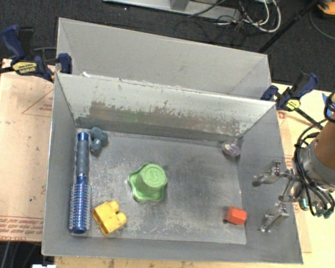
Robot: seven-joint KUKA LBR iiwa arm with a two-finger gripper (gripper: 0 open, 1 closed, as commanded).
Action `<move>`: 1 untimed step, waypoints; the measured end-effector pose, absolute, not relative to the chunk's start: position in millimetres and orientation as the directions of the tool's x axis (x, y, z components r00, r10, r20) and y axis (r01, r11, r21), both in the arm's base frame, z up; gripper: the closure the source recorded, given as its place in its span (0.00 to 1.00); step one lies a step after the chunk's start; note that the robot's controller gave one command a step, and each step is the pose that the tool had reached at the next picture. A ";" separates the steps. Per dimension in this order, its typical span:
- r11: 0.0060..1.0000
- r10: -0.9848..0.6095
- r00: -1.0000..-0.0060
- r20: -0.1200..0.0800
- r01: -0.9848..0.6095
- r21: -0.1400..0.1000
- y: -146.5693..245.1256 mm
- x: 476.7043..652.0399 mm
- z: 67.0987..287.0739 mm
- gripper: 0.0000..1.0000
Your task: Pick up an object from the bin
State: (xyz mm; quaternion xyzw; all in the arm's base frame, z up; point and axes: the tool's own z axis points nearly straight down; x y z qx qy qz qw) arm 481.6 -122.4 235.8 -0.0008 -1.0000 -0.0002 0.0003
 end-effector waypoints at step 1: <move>0.995 -0.099 -0.995 -0.011 -0.099 -0.002 -149.8 488.7 83.2 0.00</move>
Offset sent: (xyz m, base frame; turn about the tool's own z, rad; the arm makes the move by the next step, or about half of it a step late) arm 0.0042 -0.0296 -0.1658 -0.1019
